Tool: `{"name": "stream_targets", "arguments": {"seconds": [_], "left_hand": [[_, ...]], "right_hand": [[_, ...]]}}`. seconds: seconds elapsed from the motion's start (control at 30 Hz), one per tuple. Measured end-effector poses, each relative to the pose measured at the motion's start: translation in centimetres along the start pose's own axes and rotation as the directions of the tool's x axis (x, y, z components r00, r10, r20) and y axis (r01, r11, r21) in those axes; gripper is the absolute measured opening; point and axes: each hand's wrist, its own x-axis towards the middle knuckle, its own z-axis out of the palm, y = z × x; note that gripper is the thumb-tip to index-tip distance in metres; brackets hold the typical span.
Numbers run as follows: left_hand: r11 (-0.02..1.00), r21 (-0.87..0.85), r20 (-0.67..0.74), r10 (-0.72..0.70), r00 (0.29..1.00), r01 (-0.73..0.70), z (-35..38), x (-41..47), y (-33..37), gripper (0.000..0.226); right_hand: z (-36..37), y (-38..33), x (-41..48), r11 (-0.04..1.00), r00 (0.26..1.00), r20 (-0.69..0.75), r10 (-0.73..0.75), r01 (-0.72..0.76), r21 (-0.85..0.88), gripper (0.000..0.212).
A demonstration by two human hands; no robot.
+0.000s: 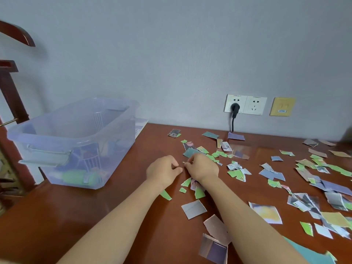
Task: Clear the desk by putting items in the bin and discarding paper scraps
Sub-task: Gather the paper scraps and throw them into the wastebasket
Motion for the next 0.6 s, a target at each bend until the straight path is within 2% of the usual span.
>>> {"name": "stream_targets", "arguments": {"seconds": [0.1,0.3,0.37,0.43,0.57,0.6], "left_hand": [[1.0,0.029,0.072,-0.012,0.997,0.01,-0.3,0.4,0.4,0.02],[0.995,0.097,0.092,-0.001,0.996,-0.008,-0.3,0.1,0.5,0.023],[0.991,0.136,0.082,0.01,0.997,-0.021,-0.2,-0.1,0.5,0.025],[0.985,0.171,0.063,0.021,0.998,-0.031,0.0,-0.4,0.6,0.024],[0.98,0.197,0.042,0.034,0.999,-0.042,0.1,-0.8,0.8,0.022],[0.977,0.209,0.04,0.043,0.998,-0.05,0.1,-1.0,0.8,0.022]], "right_hand": [[0.1,0.2,0.0,1.0,1.0,-0.004,0.008,-0.008,0.023,0.027],[-0.3,1.0,0.3,0.936,0.996,0.05,0.07,-0.083,0.342,0.025],[-0.4,1.0,0.2,0.866,0.995,0.059,0.078,-0.097,0.491,0.023],[-0.7,0.7,-0.3,0.753,0.993,0.058,0.102,-0.115,0.648,0.016],[-1.4,0.4,-1.2,0.552,0.96,0.163,0.226,-0.264,0.791,0.024],[-1.7,0.2,-1.4,0.504,0.951,0.197,0.237,-0.294,0.812,0.017]]}}
